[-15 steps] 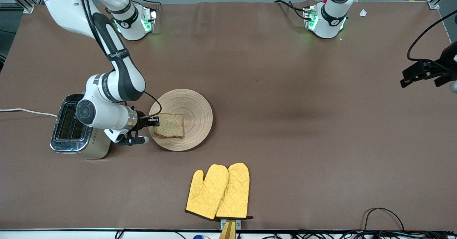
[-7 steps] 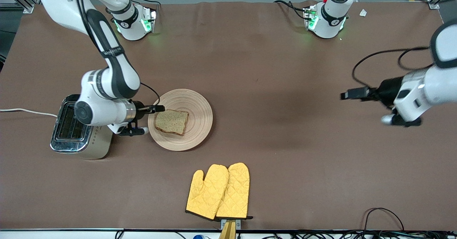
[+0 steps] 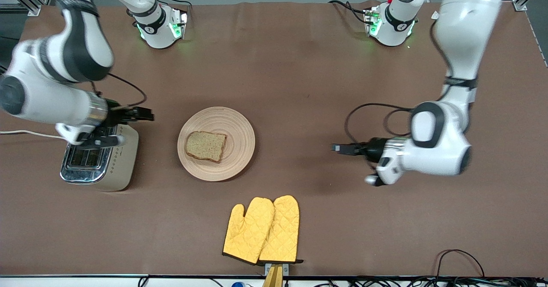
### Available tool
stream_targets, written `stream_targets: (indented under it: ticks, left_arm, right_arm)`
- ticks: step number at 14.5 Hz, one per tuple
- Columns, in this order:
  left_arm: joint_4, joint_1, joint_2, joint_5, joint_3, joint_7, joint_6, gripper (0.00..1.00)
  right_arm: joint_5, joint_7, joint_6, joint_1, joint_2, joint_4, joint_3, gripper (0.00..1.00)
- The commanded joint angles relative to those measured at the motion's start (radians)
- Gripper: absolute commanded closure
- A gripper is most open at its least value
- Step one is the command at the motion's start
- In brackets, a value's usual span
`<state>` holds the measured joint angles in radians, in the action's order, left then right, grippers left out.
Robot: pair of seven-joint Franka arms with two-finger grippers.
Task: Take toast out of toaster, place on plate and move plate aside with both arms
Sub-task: 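Reach the left gripper to the plate rim and grasp it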
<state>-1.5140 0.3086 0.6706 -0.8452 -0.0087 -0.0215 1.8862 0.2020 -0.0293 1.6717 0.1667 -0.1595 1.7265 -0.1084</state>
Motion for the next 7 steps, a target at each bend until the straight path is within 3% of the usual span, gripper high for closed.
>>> stream_targets:
  ticks: [1, 7]
  left_arm:
    - [0.096, 0.104, 0.121, -0.140, 0.009, -0.002, 0.063, 0.00]
    - [0.199, 0.266, 0.262, -0.400, 0.006, 0.072, 0.250, 0.00]
  right_arm:
    - [-0.064, -0.018, -0.105, -0.067, -0.017, -0.161, 0.001, 0.00]
    - [-0.147, -0.044, -0.092, -0.118, 0.038, -0.278, -0.007, 0.00]
